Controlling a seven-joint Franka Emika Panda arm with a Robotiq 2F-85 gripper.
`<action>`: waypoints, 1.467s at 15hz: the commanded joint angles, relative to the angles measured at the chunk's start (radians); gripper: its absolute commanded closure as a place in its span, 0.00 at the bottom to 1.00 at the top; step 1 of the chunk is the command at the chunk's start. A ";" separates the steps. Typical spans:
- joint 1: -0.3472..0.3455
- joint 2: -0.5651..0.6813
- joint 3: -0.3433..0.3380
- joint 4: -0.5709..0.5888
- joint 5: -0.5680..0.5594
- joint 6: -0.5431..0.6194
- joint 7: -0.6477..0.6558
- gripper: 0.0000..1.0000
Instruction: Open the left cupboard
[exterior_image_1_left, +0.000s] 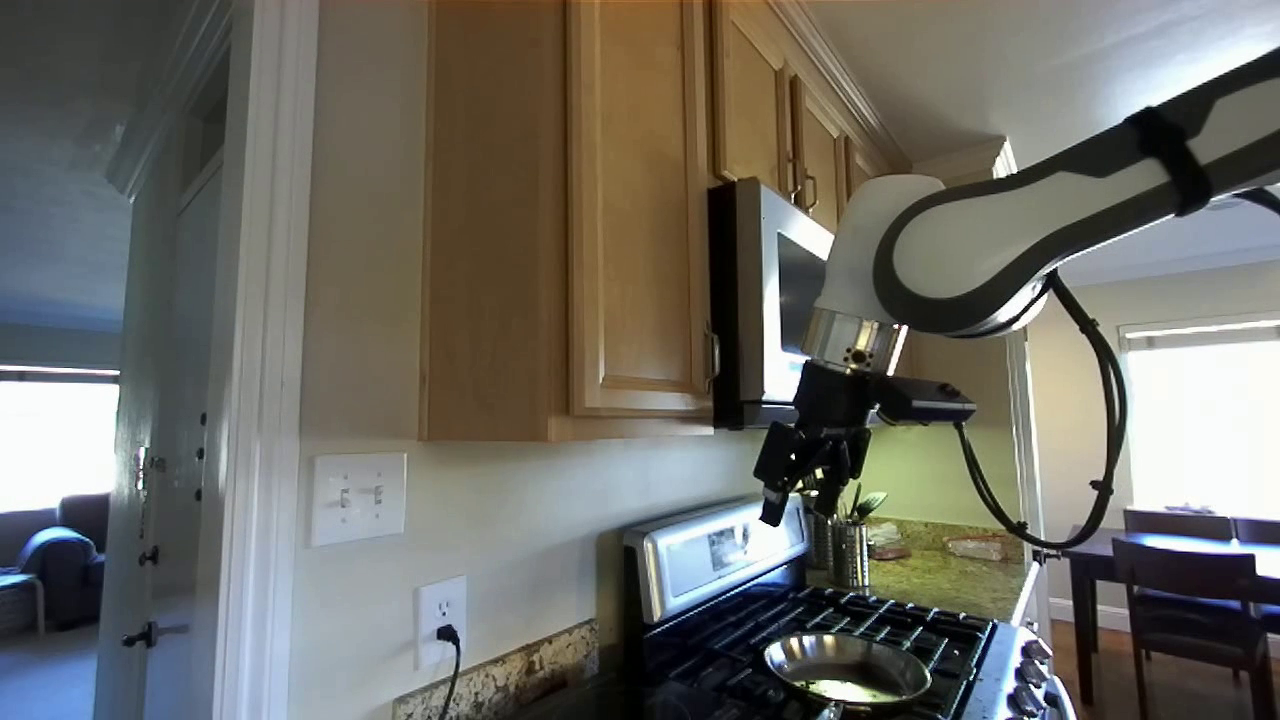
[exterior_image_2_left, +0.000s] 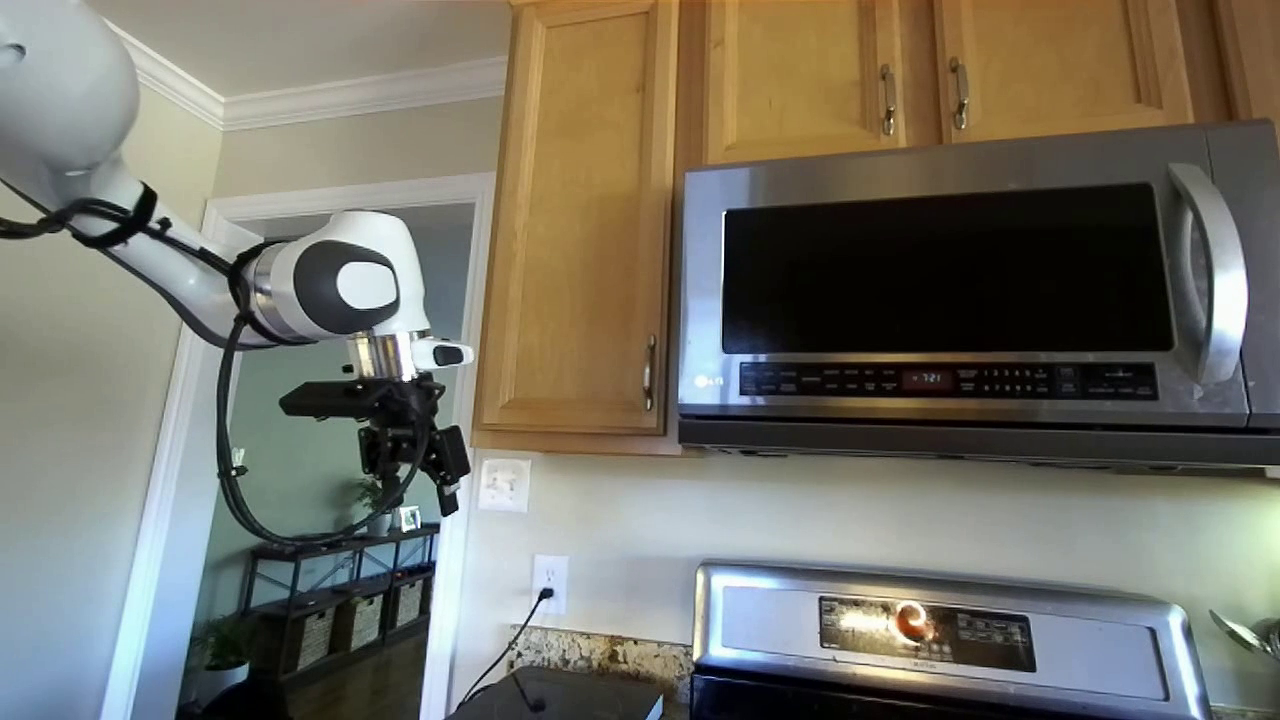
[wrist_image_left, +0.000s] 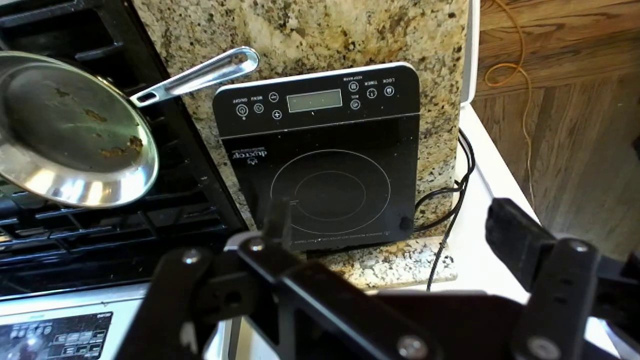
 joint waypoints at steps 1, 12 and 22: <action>-0.001 0.010 -0.016 0.016 -0.016 0.010 0.012 0.00; -0.124 0.200 -0.082 0.290 -0.144 0.174 0.024 0.00; -0.136 0.372 -0.120 0.543 -0.266 0.287 0.010 0.00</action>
